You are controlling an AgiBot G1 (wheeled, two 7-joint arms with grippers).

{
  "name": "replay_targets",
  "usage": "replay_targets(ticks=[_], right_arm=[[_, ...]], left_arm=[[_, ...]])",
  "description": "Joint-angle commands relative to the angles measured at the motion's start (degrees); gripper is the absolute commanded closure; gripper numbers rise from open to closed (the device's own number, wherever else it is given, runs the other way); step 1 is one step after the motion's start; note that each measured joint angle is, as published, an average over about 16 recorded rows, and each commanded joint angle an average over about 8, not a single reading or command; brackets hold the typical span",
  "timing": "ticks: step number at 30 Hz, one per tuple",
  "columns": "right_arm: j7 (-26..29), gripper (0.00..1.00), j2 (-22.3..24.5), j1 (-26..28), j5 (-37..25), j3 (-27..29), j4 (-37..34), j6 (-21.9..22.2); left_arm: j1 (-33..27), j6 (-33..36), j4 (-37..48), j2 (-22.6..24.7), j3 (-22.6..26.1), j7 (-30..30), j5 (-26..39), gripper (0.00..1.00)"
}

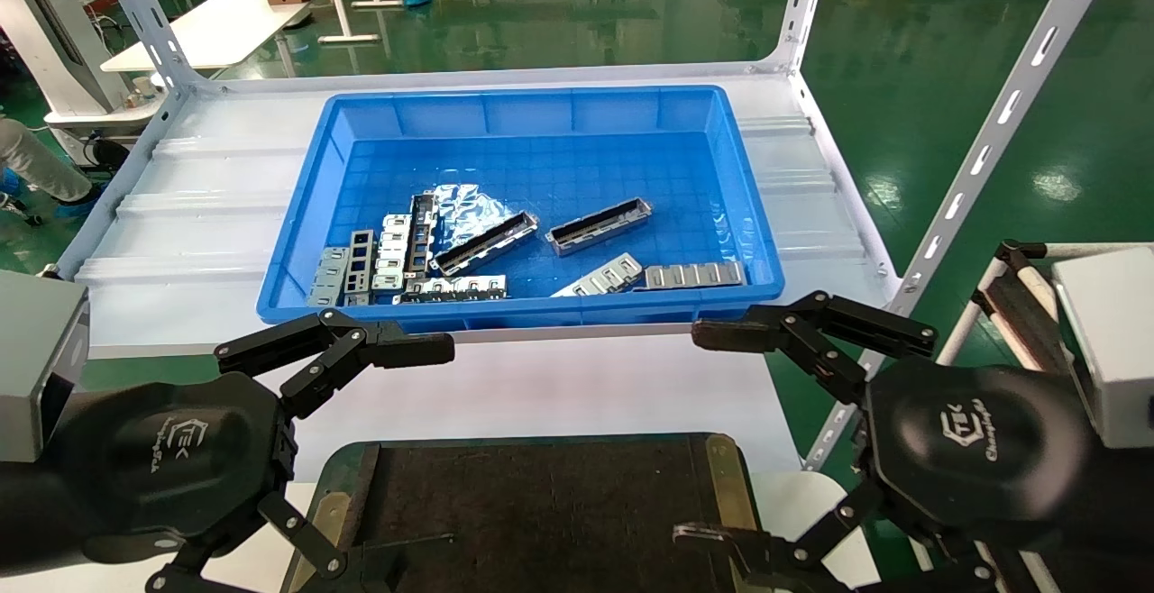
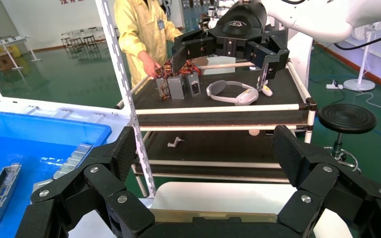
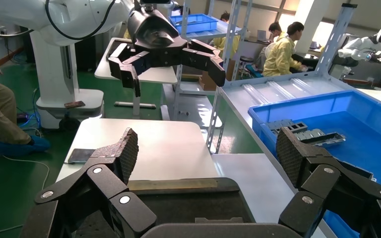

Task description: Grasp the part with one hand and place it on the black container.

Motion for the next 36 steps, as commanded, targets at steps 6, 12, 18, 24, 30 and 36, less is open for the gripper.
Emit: replay_targets(ticks=[6, 12, 18, 24, 30, 36], right_arm=[[0.1, 0.0, 0.0, 0.0, -0.1, 0.1, 0.0, 0.0], [0.2, 0.0, -0.1, -0.1, -0.2, 0.3, 0.0, -0.1], [0.3, 0.0, -0.2, -0.1, -0.3, 0.5, 0.1, -0.2], [0.4, 0.0, -0.3, -0.2, -0.5, 0.7, 0.1, -0.3], [0.5, 0.0, -0.3, -0.2, -0.6, 0.9, 0.1, -0.4], [0.5, 0.0, -0.4, -0.2, -0.6, 0.9, 0.1, -0.4]], left_arm=[[0.0, 0.0, 0.0, 0.0, 0.0, 0.0, 0.0, 0.0], [0.0, 0.0, 0.0, 0.0, 0.0, 0.0, 0.0, 0.0], [0.0, 0.0, 0.0, 0.0, 0.1, 0.0, 0.0, 0.0], [0.0, 0.0, 0.0, 0.0, 0.1, 0.0, -0.1, 0.0], [0.0, 0.0, 0.0, 0.0, 0.1, 0.1, -0.1, 0.0], [0.0, -0.2, 0.1, 0.1, 0.1, 0.1, -0.2, 0.0]])
